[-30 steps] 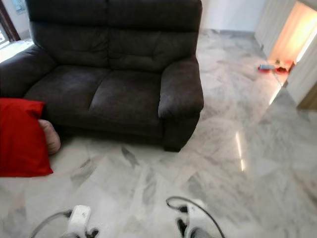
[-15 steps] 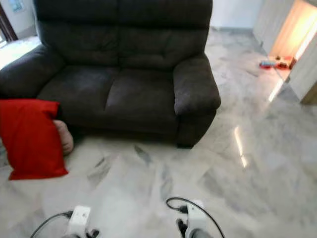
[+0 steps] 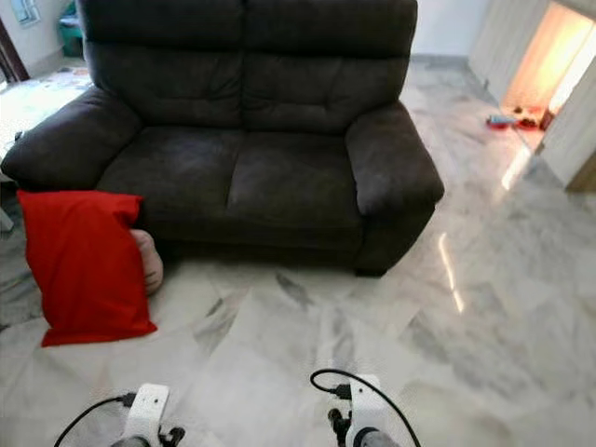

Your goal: Move the pillow to the sofa from floor

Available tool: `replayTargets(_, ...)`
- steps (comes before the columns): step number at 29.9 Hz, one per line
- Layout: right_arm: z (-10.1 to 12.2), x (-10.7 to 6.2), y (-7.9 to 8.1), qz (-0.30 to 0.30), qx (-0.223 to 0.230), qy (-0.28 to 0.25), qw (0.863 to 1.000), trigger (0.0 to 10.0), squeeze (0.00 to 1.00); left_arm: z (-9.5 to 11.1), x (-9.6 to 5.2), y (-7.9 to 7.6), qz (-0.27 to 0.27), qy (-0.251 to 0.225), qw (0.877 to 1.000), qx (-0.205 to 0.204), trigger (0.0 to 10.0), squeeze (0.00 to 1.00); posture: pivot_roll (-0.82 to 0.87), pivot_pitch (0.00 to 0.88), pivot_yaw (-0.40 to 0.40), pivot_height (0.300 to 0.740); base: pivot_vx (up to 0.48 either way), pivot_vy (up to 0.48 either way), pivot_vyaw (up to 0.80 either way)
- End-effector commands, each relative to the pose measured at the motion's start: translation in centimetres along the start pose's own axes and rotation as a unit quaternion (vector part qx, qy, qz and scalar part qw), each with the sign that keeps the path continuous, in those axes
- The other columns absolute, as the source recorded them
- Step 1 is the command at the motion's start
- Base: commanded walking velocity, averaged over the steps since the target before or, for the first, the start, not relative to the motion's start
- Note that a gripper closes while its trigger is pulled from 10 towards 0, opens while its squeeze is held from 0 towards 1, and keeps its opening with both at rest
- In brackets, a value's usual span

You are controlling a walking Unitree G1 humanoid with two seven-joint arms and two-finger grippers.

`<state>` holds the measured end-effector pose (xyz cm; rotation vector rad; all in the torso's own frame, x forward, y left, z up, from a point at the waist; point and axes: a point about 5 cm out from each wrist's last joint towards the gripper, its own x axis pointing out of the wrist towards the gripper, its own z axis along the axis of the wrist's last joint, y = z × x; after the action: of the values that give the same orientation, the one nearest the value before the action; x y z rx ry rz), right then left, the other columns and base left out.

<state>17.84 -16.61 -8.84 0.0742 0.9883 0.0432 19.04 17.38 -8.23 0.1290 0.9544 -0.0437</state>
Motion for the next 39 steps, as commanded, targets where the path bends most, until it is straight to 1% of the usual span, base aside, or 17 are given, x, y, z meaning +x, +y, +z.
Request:
replayTargets(1,0.82,0.15,0.40,0.005,0.002,-0.013,1.000,10.0,0.00,0.10,-0.02,0.77,0.010,0.000,1.000,0.002,10.0,0.00,-0.03,0.000,-0.041,0.740,0.000,0.465,0.00)
replayTargets(19,0.83,0.16,0.49,0.008,0.002,-0.013,1.000,10.0,0.00,0.09,-0.02,0.85,0.010,0.000,1.000,0.003,10.0,0.00,-0.03,0.000,-0.039,0.740,0.000,0.463,0.00)
replayTargets(22,0.84,0.17,0.51,0.010,0.000,-0.013,1.000,10.0,0.00,0.14,-0.02,0.90,0.013,-0.002,1.000,0.007,10.0,0.00,-0.03,0.000,-0.039,0.740,0.000,0.000,0.00)
replayTargets(29,0.86,0.17,0.53,0.012,-0.001,-0.014,1.000,10.0,0.00,0.23,-0.02,0.84,0.009,-0.008,1.000,0.003,10.0,0.00,-0.03,0.000,-0.037,0.740,0.000,0.000,0.00)
replayTargets(36,0.95,0.17,0.59,0.018,-0.009,-0.015,1.000,10.0,0.00,0.17,-0.02,0.86,0.010,-0.003,1.000,0.003,10.0,0.00,-0.03,0.000,-0.040,0.740,0.000,0.000,0.00)
replayTargets(39,0.99,0.17,0.64,0.022,-0.010,-0.016,1.000,10.0,0.00,0.16,-0.02,0.85,0.010,-0.003,1.000,0.001,10.0,0.00,-0.02,0.000,-0.040,0.740,0.000,0.000,0.70)
